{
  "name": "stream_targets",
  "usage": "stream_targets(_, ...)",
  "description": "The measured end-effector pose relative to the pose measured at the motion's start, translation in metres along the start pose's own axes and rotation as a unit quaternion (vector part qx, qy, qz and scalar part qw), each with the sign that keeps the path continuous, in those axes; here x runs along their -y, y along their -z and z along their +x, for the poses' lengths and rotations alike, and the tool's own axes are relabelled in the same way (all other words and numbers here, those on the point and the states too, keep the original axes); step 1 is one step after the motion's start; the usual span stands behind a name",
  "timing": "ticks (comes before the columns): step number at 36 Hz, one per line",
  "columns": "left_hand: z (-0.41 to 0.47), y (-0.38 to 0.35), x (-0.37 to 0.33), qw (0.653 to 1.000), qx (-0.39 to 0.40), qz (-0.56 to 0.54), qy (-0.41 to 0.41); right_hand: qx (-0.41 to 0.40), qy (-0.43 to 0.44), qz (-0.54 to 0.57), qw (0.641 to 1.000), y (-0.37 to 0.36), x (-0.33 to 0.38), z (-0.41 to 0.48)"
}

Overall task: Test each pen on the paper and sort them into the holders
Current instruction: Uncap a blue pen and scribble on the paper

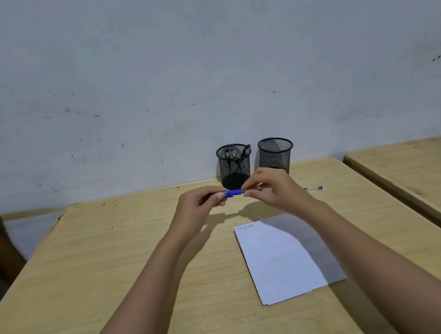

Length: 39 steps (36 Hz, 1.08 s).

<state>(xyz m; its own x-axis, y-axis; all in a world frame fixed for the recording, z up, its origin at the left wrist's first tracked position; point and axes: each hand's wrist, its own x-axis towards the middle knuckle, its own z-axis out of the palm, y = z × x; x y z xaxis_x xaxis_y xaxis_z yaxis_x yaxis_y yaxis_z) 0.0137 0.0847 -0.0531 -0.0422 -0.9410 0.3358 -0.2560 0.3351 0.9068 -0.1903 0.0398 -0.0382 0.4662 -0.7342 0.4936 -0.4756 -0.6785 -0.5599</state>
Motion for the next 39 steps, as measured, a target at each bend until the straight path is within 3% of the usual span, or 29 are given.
stream_targets(6, -0.003, 0.012, 0.003, 0.998, -0.004, -0.063, 0.015, 0.018, -0.122, 0.19, 0.974, 0.005, 0.003, -0.001)
stream_targets(12, -0.005, 0.012, 0.003, 0.992, -0.013, -0.121, 0.022, -0.059, -0.153, 0.348, 0.923, 0.002, 0.006, -0.01)
stream_targets(15, -0.004, 0.006, -0.001, 0.991, -0.006, -0.13, 0.021, -0.088, -0.179, 0.449, 0.871, -0.009, 0.012, -0.012)
stream_targets(18, -0.002, 0.001, -0.005, 0.992, 0.004, -0.123, 0.018, -0.099, -0.18, 0.475, 0.856, -0.023, 0.016, -0.011)
stream_targets(27, -0.005, 0.014, 0.003, 0.997, 0.043, -0.051, 0.037, -0.068, -0.182, 0.398, 0.897, -0.021, 0.015, -0.008)
stream_targets(39, -0.004, 0.022, -0.006, 0.996, 0.066, -0.052, 0.04, -0.073, -0.17, 0.398, 0.898, -0.018, 0.019, -0.002)
